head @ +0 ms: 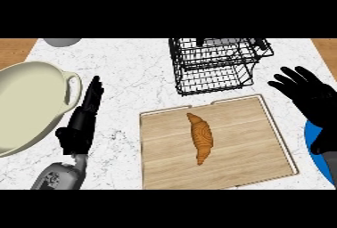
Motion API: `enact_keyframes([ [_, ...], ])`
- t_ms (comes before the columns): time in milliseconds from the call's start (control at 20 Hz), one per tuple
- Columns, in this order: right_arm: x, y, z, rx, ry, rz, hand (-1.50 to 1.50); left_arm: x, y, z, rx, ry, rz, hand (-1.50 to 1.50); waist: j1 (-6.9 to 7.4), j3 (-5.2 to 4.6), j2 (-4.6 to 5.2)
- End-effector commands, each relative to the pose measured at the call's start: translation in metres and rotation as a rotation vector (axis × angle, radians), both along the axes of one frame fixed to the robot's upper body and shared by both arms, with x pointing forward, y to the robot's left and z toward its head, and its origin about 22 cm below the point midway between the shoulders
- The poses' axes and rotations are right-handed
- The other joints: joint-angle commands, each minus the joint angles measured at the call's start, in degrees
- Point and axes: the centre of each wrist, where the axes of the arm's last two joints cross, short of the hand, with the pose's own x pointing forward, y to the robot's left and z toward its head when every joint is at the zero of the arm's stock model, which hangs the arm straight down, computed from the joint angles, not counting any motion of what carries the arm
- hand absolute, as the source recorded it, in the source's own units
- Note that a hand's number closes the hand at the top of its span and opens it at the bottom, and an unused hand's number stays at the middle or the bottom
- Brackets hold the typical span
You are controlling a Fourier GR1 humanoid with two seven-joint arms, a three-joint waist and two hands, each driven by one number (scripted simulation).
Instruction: Pick the croissant from the tray and place it in the tiered basket
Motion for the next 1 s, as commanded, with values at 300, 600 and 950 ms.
enact_keyframes([
  [300,-0.008,-0.001,0.178,-0.799,-0.480,0.042,-1.50,-0.002,-0.007,-0.005,-0.016,0.016,0.001,0.00,-0.47,-0.20,-0.64],
  [600,-0.040,0.061,0.183,-1.060,-0.636,0.038,-1.50,0.004,-0.013,-0.003,0.010,0.003,0.013,0.00,-0.89,-0.19,-0.57],
  [950,-0.043,0.110,0.169,-1.149,-0.613,0.031,-1.50,0.000,-0.001,-0.003,0.014,0.002,0.006,0.00,0.03,-0.18,-0.32],
])
